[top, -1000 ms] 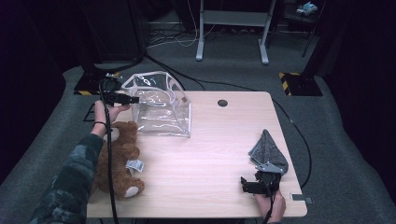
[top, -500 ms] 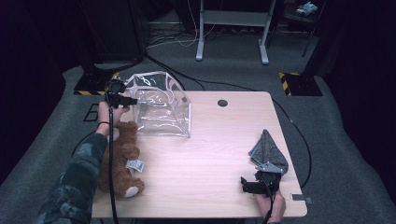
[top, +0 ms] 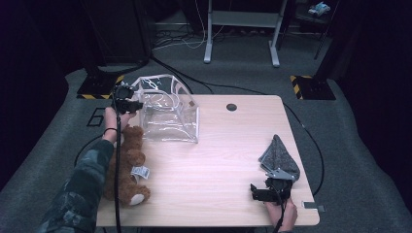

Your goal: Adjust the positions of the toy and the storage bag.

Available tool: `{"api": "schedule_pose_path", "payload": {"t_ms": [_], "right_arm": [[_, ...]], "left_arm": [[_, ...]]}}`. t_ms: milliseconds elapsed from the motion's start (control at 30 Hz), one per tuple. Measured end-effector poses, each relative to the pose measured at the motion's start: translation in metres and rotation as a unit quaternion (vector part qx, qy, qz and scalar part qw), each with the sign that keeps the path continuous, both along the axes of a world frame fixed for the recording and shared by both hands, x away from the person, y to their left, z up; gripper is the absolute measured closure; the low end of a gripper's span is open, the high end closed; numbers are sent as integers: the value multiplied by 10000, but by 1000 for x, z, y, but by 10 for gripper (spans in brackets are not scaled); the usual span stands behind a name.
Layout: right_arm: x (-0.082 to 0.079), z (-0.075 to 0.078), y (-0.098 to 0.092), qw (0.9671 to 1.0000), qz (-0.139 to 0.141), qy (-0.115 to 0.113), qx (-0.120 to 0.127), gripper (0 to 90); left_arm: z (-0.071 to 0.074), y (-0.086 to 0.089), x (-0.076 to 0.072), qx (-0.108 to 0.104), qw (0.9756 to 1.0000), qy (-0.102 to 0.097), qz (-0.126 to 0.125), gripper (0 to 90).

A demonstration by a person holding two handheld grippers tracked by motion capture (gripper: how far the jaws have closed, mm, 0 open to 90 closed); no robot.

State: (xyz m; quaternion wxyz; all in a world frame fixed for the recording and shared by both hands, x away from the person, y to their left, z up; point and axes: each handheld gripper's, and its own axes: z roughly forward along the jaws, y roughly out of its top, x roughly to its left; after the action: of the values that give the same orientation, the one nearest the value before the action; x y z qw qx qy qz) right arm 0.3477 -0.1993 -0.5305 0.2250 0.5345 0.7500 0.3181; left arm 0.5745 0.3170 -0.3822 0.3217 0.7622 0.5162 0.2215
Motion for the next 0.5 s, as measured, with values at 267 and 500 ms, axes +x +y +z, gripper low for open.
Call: {"api": "schedule_pose_path", "payload": {"t_ms": [267,500], "right_arm": [[0,0,0,10000,0,-1,-2,0],[0,0,0,10000,0,-2,-2,0]], "left_arm": [[1,-11,0,-129,9997,31,-199,834],[1,-28,-5,-212,9984,43,-518,835]]}}
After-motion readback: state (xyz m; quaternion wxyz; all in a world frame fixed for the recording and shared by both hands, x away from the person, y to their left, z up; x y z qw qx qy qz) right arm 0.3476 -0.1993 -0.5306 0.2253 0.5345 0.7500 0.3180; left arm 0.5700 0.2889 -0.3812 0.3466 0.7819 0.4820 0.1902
